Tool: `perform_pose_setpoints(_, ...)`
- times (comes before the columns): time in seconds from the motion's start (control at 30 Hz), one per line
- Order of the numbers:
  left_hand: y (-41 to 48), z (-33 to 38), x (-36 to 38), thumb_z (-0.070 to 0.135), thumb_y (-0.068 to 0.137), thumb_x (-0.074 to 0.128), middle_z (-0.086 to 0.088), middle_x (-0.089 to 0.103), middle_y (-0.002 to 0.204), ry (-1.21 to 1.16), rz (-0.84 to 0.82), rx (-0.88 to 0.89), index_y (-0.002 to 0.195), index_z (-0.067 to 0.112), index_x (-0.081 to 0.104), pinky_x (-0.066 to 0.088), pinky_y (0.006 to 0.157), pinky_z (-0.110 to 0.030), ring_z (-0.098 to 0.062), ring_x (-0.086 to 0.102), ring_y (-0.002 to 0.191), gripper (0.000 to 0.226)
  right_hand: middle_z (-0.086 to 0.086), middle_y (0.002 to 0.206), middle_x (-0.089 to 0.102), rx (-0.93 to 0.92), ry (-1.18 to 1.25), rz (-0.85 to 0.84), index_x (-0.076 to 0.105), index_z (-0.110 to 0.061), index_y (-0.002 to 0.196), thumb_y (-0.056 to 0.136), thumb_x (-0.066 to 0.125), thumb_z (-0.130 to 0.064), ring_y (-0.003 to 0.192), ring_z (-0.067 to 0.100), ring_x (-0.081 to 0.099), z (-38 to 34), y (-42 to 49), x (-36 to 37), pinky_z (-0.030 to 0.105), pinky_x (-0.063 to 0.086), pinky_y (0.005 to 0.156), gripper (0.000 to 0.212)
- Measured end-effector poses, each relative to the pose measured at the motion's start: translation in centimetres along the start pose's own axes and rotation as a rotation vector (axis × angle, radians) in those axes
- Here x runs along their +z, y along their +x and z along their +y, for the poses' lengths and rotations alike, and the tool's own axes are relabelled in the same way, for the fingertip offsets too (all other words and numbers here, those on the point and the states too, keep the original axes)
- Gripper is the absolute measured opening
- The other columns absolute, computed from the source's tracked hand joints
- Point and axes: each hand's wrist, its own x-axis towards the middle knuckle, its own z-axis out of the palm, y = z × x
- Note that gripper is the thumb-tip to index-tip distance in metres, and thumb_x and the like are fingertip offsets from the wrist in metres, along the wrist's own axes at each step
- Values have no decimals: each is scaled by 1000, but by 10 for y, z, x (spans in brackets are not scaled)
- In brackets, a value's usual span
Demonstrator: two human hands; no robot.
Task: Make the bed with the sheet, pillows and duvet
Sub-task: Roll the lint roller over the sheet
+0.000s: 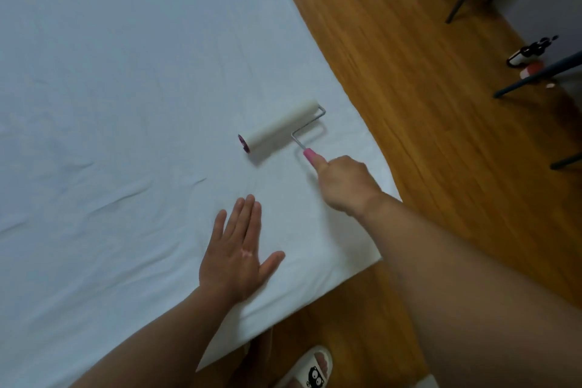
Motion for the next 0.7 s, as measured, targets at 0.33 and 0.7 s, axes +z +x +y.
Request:
perform_pose_setpoints(0.33,-27,15,-4,76,91,17,-11,-6,166,78,-118,-95,158,8,1,2,122,-56,-25,-11,153,97,-3,65,64,328,124,-78,63,-22,73,87,16,-83,58,13,60,150,-140,68,30,42,51,77)
perform_pose_setpoints(0.7,-23,49,-33,67,95,26,-9,-17,165,94,-363,-281,157,10,-12,11,123,-49,-28,-11,153,92,-4,64,63,289,192,-115,60,-23,73,85,13,-83,54,14,58,205,-190,68,30,43,51,77)
